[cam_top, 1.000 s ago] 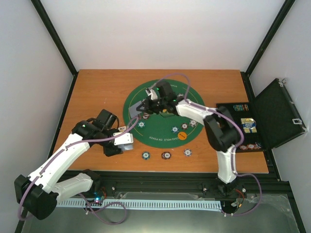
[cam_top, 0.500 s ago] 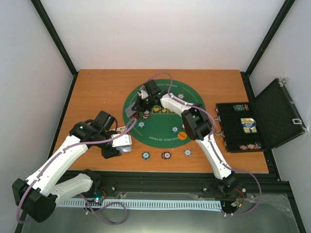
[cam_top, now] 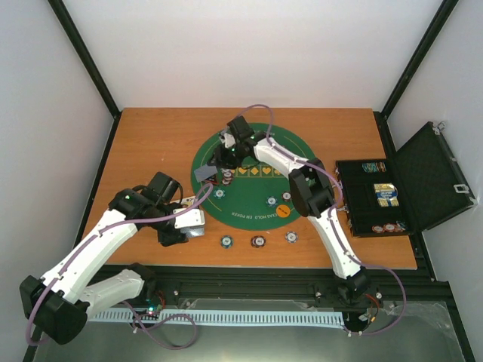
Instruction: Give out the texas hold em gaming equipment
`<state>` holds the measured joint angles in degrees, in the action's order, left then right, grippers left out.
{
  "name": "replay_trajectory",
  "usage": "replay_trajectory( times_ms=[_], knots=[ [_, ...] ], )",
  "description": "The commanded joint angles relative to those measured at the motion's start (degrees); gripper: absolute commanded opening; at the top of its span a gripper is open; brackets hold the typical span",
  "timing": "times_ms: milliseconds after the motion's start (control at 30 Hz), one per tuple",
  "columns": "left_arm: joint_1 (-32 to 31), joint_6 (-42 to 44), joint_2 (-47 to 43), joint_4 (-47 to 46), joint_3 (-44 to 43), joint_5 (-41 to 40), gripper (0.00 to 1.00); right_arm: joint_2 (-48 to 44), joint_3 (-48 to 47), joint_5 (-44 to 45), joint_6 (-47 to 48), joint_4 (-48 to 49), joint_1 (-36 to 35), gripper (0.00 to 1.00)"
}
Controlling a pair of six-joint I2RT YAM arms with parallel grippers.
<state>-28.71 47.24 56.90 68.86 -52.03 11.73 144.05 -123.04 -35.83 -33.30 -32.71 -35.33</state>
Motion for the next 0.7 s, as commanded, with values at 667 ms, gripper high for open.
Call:
replay_trajectory(
  times_ms=[667],
  knots=[
    [-0.2,-2.7,4.1,-0.6,-6.2,1.7,0.27,-61.9,76.2,-3.8,-20.2,42.0,-3.5,0.62]
  ],
)
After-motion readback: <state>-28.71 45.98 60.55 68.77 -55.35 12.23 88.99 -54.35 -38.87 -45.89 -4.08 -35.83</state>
